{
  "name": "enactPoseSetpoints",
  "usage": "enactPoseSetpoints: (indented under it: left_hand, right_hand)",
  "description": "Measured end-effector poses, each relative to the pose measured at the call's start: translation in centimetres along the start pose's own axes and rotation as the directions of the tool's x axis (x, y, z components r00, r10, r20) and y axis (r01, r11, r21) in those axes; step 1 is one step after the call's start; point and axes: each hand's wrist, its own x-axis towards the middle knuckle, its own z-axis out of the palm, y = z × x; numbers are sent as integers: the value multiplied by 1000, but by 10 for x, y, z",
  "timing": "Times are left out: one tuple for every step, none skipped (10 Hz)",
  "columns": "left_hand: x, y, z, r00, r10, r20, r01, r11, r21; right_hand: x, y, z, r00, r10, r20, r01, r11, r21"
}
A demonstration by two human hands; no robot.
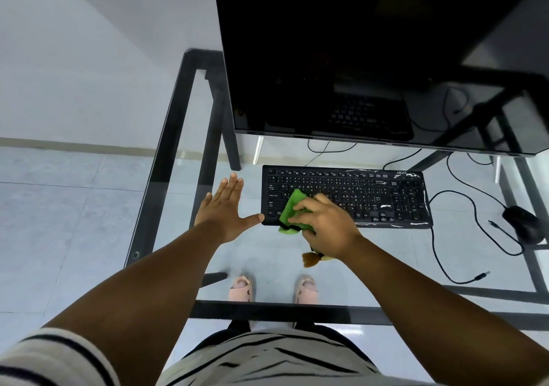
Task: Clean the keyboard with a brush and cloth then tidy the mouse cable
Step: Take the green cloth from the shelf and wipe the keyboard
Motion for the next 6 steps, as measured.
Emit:
enactPoseSetpoints:
  left_hand:
    - [0,0,1,1000,2,-2,-2,1000,7]
    - [0,-1,3,1000,-1,-6,1,1000,12]
    - [0,-1,3,1000,3,-7,-2,1000,12]
    - [0,0,2,1000,1,-2,-1,1000,15]
    - [0,-1,2,1000,0,-2,0,1000,24]
    - [0,-1,3,1000,1,-9,-1,1000,30]
  right_hand:
    - [-9,10,-2,999,47,-28,-47,999,-6]
    - [-7,6,-4,996,68,-50,-69,997,-19]
    - [-2,-4,-2,999,39,-30,-40,998,-37]
    - [-5,-2,-6,999,33,-11,-33,998,-50]
    - [-7,2,-10,997,80,-22,-81,996,-44]
    - [-6,-3,-7,995,103,-20,-103,994,-21]
